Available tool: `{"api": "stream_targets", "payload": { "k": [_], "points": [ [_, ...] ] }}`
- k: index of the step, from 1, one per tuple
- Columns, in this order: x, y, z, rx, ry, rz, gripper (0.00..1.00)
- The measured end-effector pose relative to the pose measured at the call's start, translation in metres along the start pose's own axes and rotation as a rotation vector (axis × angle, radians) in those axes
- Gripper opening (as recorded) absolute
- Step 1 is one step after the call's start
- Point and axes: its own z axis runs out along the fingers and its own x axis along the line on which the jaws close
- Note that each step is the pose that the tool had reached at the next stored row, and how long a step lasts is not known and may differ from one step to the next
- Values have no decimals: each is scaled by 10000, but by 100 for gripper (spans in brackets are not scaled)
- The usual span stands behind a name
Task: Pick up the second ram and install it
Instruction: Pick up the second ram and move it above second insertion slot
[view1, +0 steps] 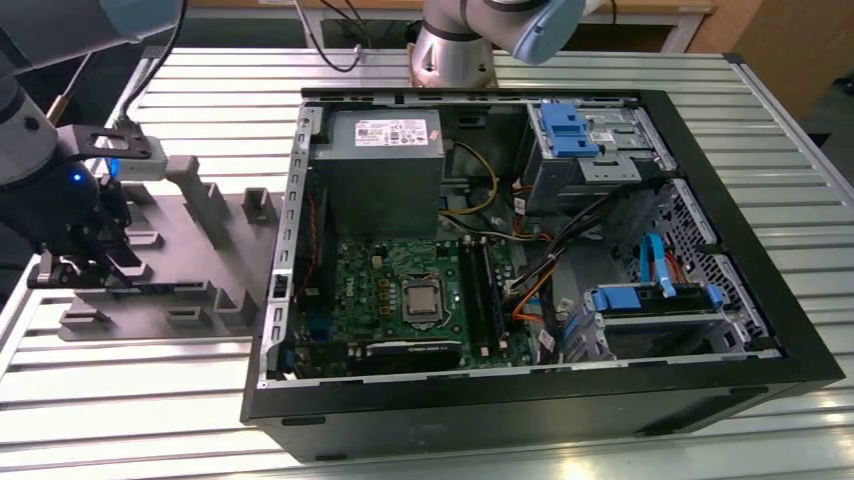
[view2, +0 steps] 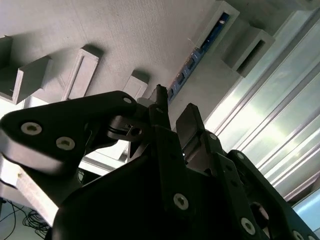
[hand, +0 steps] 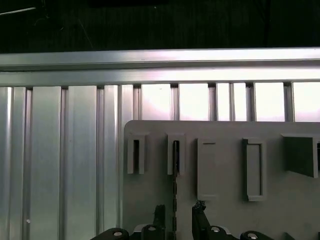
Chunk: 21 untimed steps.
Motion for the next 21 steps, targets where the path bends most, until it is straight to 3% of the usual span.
{"api": "stream_targets", "payload": {
  "k": [11, 21],
  "points": [
    [3, -2, 197, 2, -1, -5, 35],
    [4, -2, 212, 5, -1, -8, 35]
  ]
}}
